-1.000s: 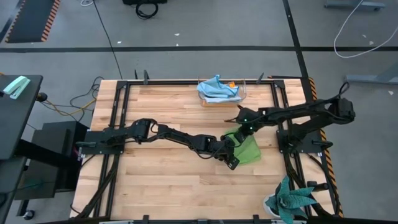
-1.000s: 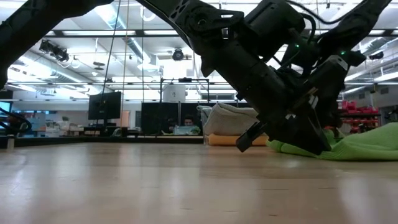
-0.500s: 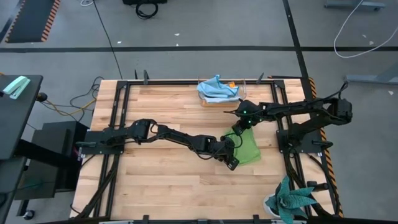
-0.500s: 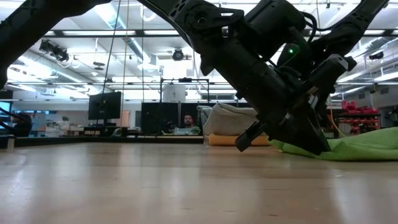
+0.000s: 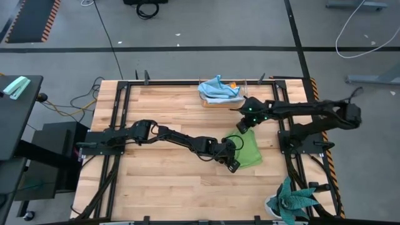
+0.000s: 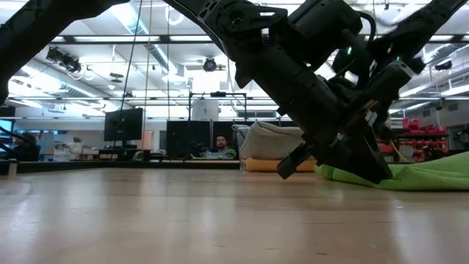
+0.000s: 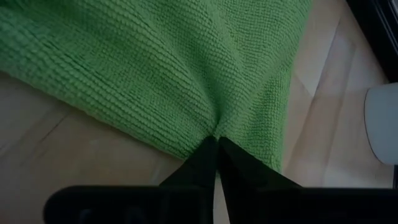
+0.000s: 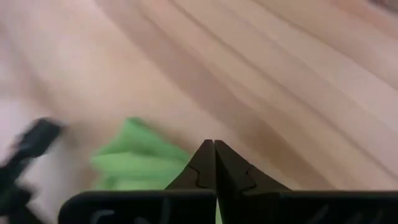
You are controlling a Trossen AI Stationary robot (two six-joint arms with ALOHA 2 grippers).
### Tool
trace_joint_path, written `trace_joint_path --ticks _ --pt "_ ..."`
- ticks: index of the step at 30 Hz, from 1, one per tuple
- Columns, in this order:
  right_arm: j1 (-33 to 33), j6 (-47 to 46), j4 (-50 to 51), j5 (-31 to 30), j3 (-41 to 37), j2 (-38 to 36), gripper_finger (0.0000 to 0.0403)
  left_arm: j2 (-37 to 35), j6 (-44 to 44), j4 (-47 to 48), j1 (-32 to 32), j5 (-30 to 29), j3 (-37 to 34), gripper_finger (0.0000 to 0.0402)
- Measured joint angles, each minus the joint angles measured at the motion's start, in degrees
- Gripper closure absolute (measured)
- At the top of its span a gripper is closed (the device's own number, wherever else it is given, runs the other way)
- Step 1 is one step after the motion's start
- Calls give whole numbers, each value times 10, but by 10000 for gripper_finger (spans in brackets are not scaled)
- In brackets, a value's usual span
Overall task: Fold microfiber towels
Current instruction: Fold the green microfiber cloth
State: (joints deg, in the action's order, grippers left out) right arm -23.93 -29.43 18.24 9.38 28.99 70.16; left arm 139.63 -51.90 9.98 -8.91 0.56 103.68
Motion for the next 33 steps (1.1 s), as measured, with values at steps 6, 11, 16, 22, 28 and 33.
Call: trace_joint_path --ticks 6,11,16,22,28,33 --pt "86 -52 62 5 33 -104 403 0 0 1 1 -1 0 378" --pt "160 -77 66 2 33 -87 403 0 -5 -1 5 -1 0 384" --pt "166 -60 45 1 33 -22 403 0 -4 -2 5 -1 0 374" --pt "166 -43 -9 33 33 42 403 0 -2 -2 4 -3 -1 378" --pt "178 -51 -54 43 32 59 403 0 -3 -3 3 -4 -1 386" --pt "180 -54 -60 63 33 89 403 0 -5 -3 3 -3 -1 375"
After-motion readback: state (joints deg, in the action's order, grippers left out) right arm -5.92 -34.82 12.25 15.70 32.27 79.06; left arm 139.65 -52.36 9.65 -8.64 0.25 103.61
